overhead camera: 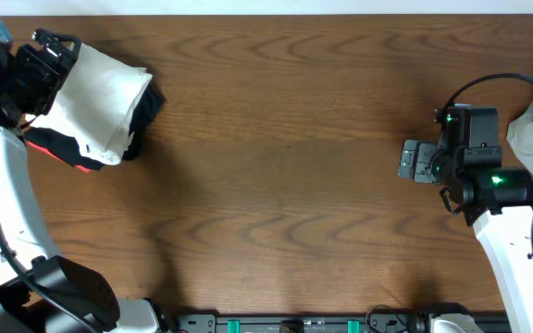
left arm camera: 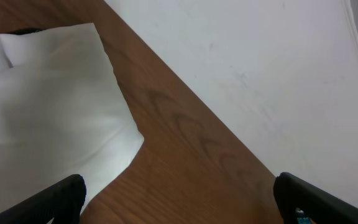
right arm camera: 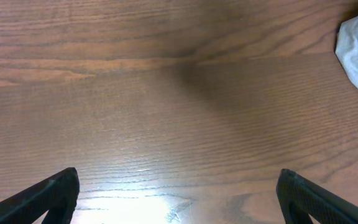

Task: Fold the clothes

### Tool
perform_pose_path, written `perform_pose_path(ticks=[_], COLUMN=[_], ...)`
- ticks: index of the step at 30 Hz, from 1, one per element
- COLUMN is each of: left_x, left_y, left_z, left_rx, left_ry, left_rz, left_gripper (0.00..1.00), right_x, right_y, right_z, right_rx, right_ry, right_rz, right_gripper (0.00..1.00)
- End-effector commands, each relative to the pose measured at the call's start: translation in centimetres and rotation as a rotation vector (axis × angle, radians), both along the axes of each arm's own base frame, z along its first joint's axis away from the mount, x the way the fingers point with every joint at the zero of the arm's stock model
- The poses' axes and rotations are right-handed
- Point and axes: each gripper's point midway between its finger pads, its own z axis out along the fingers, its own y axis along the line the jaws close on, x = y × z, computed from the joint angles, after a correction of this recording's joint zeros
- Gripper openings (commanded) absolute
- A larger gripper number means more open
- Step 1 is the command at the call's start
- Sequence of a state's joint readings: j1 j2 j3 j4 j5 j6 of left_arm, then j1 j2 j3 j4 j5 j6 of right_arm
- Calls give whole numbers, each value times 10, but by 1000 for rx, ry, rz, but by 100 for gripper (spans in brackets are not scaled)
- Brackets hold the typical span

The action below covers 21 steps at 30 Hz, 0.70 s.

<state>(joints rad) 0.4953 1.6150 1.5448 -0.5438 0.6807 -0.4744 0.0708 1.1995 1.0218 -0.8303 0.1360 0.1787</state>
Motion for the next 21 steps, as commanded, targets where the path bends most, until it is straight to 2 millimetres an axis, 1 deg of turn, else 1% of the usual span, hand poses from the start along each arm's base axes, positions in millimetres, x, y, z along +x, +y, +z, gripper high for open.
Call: perform_pose_path(ticks=[1, 7, 10, 12, 14, 16, 18, 21], left_x=[0, 0, 0, 0, 0, 0, 0, 0], left_y=[-1, -1, -1, -1, -1, -1, -1, -1], left_z=[0, 0, 0, 0, 0, 0, 0, 0], left_rx=[4, 4, 4, 4, 4, 4, 4, 4], left_ry=[-1, -1, -1, -1, -1, -1, -1, -1], left_rz=[-5, -5, -5, -5, -5, -5, -5, -5], left_gripper=[98, 98, 98, 98, 98, 98, 98, 98], right_x=[0, 0, -3, -10, -19, -24, -31, -46], right_y=[-6, -6, -8, -9, -10, -10, -11, -11], right_z=[3, 4, 16, 24, 33, 48, 64, 93], right_rx=[-16, -15, -19, -25, -23, -19, -14, 1], right_ry=[-9, -11, -52, -69, -93, -149, -209, -327], right_rz=[-17, -17, -20, -25, -26, -27, -27, -32], right_gripper=[99, 99, 99, 99, 99, 99, 99, 99])
